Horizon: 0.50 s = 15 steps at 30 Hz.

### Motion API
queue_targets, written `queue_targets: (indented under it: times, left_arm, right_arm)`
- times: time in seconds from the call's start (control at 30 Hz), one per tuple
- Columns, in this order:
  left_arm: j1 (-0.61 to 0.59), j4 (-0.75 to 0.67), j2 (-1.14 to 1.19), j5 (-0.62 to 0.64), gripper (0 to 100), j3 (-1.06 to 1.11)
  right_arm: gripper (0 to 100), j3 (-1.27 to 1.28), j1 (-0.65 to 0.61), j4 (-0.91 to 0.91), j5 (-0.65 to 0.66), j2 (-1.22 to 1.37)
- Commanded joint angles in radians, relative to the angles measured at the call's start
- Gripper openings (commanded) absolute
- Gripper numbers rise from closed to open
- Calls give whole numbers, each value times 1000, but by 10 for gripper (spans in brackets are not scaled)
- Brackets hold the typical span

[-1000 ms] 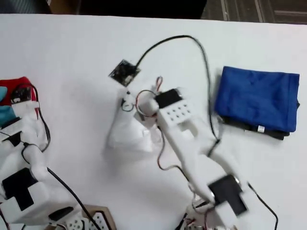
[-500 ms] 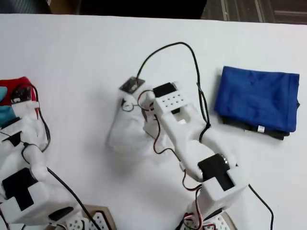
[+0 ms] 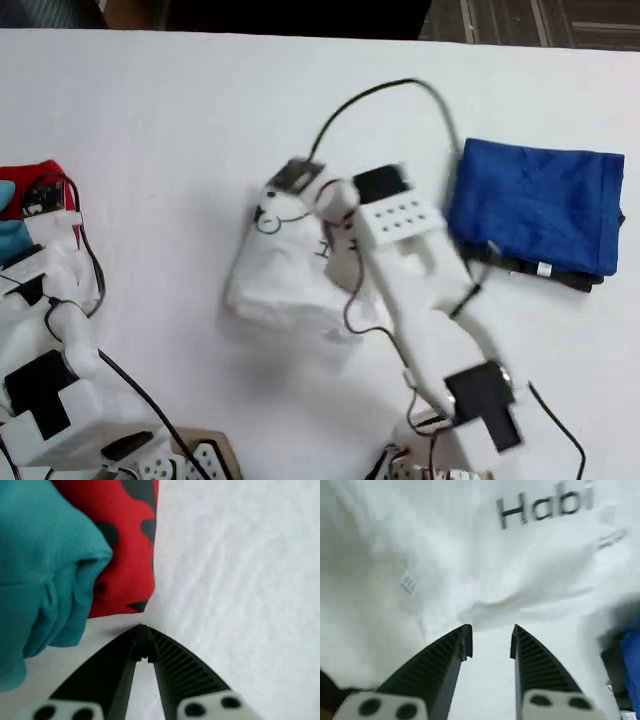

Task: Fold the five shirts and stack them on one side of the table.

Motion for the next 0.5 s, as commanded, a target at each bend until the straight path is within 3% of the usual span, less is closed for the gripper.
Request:
queue_targets:
  times: [0.0,0.23,0.47]
  left_arm:
    - [-8,-8,-20,11,27,2]
    - [-8,-8,-20,11,27,2]
    - [-8,-8,-20,11,27,2]
  right_arm:
    - [137,-38,85,-177,-141,-61]
    - [139,-89,91,-340,-209,257]
    - [187,-344,159,-232,-282,473]
